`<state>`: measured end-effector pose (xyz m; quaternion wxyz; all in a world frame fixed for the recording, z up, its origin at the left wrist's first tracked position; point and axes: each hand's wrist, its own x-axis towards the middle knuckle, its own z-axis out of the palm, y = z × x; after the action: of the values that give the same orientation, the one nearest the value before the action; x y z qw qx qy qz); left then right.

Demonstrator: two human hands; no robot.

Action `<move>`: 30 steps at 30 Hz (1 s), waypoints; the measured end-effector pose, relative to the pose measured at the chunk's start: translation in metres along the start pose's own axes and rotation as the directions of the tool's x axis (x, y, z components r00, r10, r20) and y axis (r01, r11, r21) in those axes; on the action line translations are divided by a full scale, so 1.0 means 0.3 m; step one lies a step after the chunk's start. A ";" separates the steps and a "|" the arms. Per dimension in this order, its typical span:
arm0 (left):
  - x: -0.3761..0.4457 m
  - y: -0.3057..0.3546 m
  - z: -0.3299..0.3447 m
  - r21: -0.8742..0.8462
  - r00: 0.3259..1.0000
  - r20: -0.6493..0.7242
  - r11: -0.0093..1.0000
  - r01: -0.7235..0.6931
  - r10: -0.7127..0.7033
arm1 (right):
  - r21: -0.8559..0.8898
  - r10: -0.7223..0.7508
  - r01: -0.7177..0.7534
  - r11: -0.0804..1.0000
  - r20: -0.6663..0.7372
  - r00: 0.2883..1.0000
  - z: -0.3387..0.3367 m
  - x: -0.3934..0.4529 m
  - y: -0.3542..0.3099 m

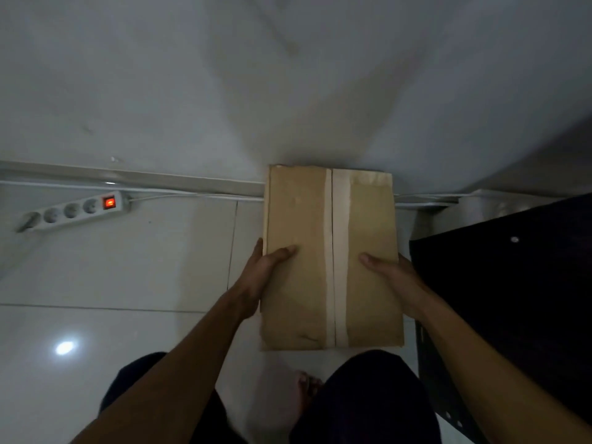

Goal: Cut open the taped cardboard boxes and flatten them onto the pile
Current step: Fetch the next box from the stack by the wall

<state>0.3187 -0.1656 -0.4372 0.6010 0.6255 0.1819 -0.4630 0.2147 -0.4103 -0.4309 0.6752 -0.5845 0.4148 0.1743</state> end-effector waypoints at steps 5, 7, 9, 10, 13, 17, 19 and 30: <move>-0.300 0.199 -0.020 -0.181 1.000 0.010 0.983 0.020 -0.019 | 0.063 0.008 -0.011 0.998 0.048 0.999 0.051 -0.284 -0.193; -0.439 0.263 -0.025 -0.179 0.994 -0.093 0.983 0.042 -0.059 | 0.085 0.013 -0.017 0.996 0.055 0.998 0.062 -0.414 -0.265; -0.578 0.328 -0.023 -0.115 0.980 -0.181 0.992 0.061 -0.081 | 0.102 0.016 -0.021 0.995 0.051 0.999 0.069 -0.557 -0.346; -0.651 0.362 -0.028 -0.095 0.974 -0.210 0.993 0.070 -0.088 | 0.110 0.020 -0.026 0.994 0.054 0.998 0.072 -0.629 -0.388; -0.876 0.484 -0.035 -0.064 0.976 -0.204 0.996 0.066 -0.078 | 0.134 0.027 -0.034 0.990 0.059 0.998 0.068 -0.842 -0.517; -1.189 0.672 -0.014 -0.031 0.994 -0.097 0.999 0.045 -0.048 | 0.176 0.027 -0.037 0.984 0.064 0.998 0.070 -1.138 -0.673; -1.313 0.742 -0.026 0.039 0.998 -0.021 0.997 0.061 -0.060 | 0.202 0.006 -0.016 0.979 0.052 0.999 0.078 -1.292 -0.737; -1.836 1.049 0.171 0.135 0.836 0.542 0.974 -0.182 0.081 | 0.489 -0.047 0.113 0.865 -0.144 0.988 -0.050 -2.016 -0.842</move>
<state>0.2688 -0.0981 0.1938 0.5989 0.5353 -0.0787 -0.5904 0.0312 -0.3381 0.1943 0.7812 -0.4185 0.4632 -0.0038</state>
